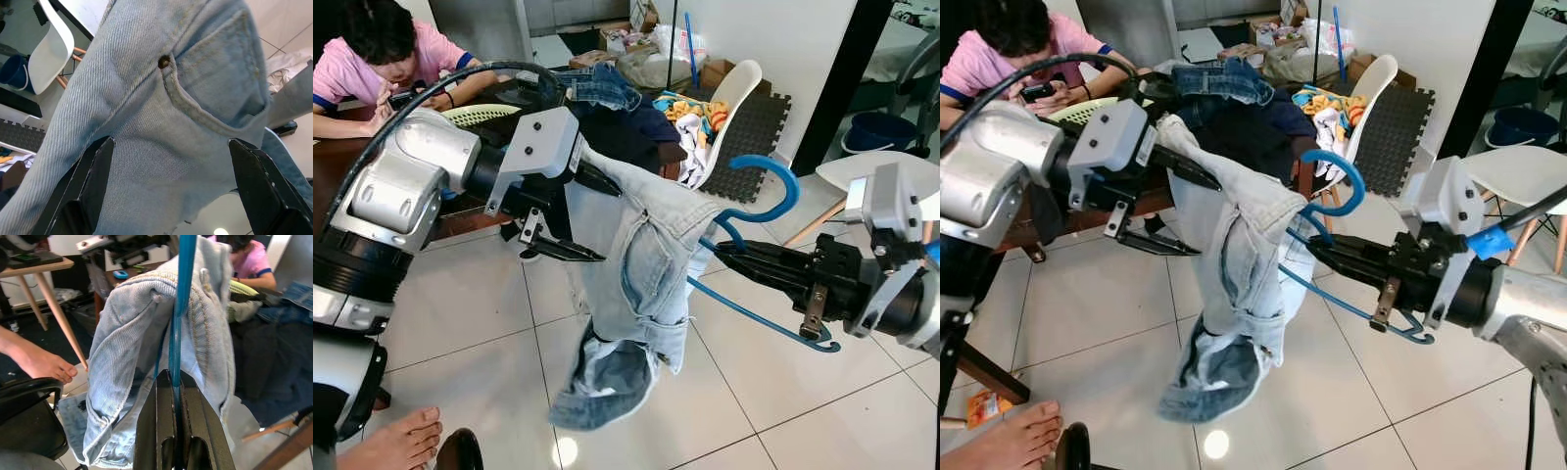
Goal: Hang hanger
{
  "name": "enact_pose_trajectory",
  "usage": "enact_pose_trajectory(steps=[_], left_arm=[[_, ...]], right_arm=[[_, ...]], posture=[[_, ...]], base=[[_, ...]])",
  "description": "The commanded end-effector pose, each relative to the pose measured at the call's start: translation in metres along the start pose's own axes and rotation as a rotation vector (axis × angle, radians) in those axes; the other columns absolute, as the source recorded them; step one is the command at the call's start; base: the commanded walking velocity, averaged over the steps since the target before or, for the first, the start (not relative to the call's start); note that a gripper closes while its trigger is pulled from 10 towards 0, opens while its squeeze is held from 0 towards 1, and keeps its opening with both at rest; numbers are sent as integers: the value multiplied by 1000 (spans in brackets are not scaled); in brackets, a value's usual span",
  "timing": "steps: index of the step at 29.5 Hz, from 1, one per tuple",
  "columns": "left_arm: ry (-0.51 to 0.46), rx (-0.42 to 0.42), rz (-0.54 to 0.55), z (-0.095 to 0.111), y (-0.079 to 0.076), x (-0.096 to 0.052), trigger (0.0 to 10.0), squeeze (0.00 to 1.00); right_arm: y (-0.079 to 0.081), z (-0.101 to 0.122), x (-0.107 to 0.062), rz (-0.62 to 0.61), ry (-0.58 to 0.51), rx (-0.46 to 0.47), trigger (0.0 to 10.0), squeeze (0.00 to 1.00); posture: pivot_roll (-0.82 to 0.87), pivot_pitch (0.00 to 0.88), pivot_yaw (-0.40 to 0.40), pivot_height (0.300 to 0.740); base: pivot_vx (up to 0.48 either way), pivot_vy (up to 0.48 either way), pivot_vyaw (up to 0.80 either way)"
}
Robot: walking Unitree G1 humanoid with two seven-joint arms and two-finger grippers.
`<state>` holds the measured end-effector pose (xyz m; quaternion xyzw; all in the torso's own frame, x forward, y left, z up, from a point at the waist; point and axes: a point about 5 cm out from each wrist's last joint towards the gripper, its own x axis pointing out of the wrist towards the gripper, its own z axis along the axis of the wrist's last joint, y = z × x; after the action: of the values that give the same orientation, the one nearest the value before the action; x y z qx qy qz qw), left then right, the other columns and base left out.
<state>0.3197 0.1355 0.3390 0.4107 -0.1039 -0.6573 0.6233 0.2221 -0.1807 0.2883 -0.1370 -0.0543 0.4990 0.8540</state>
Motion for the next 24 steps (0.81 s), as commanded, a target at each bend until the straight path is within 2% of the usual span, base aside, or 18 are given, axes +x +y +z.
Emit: enact_pose_trajectory(steps=[1,3,7,8,9,12,13,16,19,24], left_arm=[[16,8,-37,-2,0,7,10000,0],[19,18,-45,-3,0,8,10000,0],[-29,71,-17,5,12,13,10000,0],[-83,73,-18,13,16,10,10000,0],[-83,73,-18,13,16,10,10000,0],[-227,34,-35,35,22,-1,10000,0],[-227,34,-35,35,22,-1,10000,0],[-309,7,-37,46,26,-9,10000,0],[-343,-11,-54,48,26,-11,10000,0],[-336,-46,-88,45,22,-11,10000,0]], right_arm=[[11,13,4,75,-41,-57,10000,0],[13,14,5,89,-43,-62,10000,0],[18,16,9,120,-38,-72,10000,0],[17,15,9,113,-31,-74,10000,0],[17,15,9,113,-31,-74,10000,0],[13,11,9,85,-9,-70,10000,0],[13,11,9,85,-9,-70,10000,0],[11,9,9,78,4,-66,10000,0],[11,8,11,82,13,-65,10000,0],[7,7,12,65,22,-65,10000,0]], posture=[[-31,77,75,740],[-31,77,75,740],[-36,79,76,740],[-38,81,76,740],[-38,81,76,740],[-38,82,73,740],[-38,82,73,740],[-36,85,70,740],[-36,85,67,740],[-36,85,67,740]], base=[[0,0,0],[0,0,0],[0,0,0],[0,0,0],[0,0,0],[0,0,0],[0,0,0],[0,0,0],[0,0,0],[0,0,0]])
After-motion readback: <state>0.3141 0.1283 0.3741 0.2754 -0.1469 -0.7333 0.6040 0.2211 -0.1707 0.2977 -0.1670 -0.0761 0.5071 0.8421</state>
